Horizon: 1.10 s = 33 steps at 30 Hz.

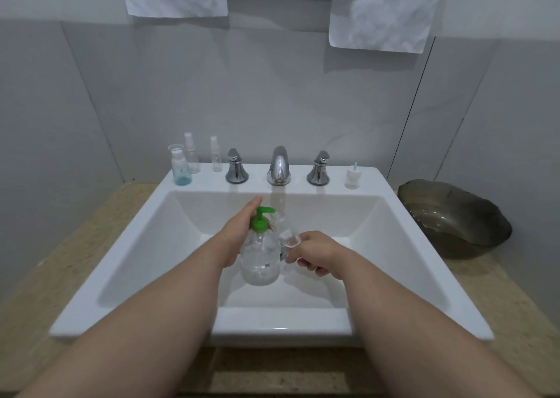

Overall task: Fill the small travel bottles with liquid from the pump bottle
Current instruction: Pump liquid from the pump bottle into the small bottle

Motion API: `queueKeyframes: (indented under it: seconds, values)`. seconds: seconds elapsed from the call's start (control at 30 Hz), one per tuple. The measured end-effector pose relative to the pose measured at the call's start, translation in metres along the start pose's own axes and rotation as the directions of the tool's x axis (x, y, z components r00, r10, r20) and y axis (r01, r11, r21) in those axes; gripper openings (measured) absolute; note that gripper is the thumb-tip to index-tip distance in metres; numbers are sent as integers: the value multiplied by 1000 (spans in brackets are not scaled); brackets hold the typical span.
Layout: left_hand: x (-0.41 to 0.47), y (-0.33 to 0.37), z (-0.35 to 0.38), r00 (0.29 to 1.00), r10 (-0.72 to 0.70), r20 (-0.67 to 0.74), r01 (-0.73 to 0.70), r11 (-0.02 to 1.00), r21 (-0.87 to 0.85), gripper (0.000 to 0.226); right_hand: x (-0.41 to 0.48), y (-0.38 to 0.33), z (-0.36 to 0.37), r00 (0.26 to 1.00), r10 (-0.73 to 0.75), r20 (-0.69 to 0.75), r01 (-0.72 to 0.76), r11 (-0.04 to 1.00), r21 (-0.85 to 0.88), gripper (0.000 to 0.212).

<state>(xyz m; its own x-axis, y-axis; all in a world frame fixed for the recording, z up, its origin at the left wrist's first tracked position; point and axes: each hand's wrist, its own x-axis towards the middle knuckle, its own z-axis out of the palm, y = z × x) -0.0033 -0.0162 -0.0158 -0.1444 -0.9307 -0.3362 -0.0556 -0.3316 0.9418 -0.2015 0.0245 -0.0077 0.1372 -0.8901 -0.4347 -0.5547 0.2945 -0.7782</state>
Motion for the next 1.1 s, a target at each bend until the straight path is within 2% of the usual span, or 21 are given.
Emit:
queueKeyframes:
  seconds: [0.2, 0.3, 0.37, 0.63, 0.9, 1.0, 1.1]
  values:
    - [7, -3, -4, 997, 19, 72, -16, 999, -42, 64, 2, -1, -1, 999, -14, -29, 13, 1000, -26, 3]
    - [10, -3, -5, 999, -1, 44, 2, 999, -42, 88, 1, -2, -1, 999, -24, -45, 23, 1000, -20, 1]
    - [11, -4, -4, 1000, 4, 10, -4, 999, -45, 94, 1, -2, 0, 999, -25, -47, 24, 1000, -19, 3]
    - [10, -4, -1, 1000, 15, -27, -16, 999, -30, 74, 1, 2, 1, 998, -6, -58, 5, 1000, -28, 12]
    - [11, -4, -1, 999, 38, -2, -38, 998, -46, 60, 2, 3, 0, 998, 15, -56, -17, 999, -30, 3]
    - [10, -4, -1, 999, 44, 3, -43, 998, -42, 61, 2, 3, -1, 998, 25, -53, -27, 999, -32, 5]
    - [8, -2, -1, 999, 47, -14, -47, 999, -19, 49, 1, 3, 0, 998, 35, -47, -37, 998, -53, 7]
